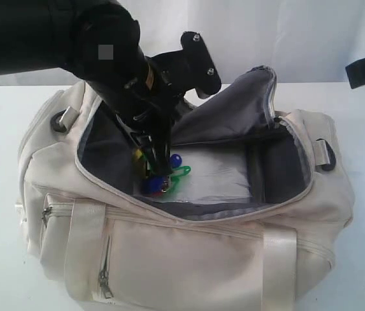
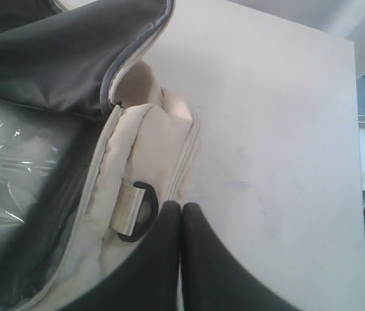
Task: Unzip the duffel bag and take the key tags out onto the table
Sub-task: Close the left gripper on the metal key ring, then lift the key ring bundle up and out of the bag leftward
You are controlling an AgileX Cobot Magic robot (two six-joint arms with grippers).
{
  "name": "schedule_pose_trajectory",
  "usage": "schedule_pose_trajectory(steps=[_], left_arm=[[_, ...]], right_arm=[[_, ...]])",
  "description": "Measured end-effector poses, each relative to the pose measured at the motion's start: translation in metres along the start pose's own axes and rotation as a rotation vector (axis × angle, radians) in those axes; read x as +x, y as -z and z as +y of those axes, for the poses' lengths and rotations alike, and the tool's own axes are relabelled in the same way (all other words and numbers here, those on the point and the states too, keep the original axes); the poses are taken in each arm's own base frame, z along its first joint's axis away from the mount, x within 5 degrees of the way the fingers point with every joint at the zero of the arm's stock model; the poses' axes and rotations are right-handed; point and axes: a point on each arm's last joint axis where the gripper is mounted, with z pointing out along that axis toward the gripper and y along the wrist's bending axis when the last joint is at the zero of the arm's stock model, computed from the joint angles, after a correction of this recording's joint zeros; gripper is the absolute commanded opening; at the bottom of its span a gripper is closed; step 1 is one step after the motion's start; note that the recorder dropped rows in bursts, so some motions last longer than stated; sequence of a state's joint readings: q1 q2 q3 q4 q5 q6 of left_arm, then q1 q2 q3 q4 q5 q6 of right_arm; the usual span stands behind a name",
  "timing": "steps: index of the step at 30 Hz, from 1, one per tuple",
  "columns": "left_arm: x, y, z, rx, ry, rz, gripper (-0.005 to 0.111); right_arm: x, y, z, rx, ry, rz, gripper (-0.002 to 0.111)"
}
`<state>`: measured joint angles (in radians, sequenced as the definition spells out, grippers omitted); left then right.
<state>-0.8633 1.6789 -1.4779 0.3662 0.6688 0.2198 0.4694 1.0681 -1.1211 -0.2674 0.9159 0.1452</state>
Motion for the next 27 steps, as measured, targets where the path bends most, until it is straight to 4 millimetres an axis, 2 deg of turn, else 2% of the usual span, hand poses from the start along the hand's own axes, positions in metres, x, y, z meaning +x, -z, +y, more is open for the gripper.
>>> schedule_pose_trajectory(steps=[6, 12, 16, 27], left_arm=[[0.0, 0.0, 0.0, 0.0, -0.214, 0.0, 0.0], [-0.001, 0.005, 0.001, -0.012, -0.288, -0.015, 0.0], [-0.002, 0.024, 0.007, -0.054, -0.271, -0.073, 0.0], [0.007, 0.09, 0.019, -0.163, -0.212, -0.205, 0.0]], right_arm=[[0.0, 0.0, 0.0, 0.0, 0.0, 0.0, 0.0], [0.0, 0.0, 0.0, 0.0, 0.0, 0.0, 0.0], [0.0, 0.0, 0.0, 0.0, 0.0, 0.0, 0.0], [0.0, 0.0, 0.0, 0.0, 0.0, 0.0, 0.0]])
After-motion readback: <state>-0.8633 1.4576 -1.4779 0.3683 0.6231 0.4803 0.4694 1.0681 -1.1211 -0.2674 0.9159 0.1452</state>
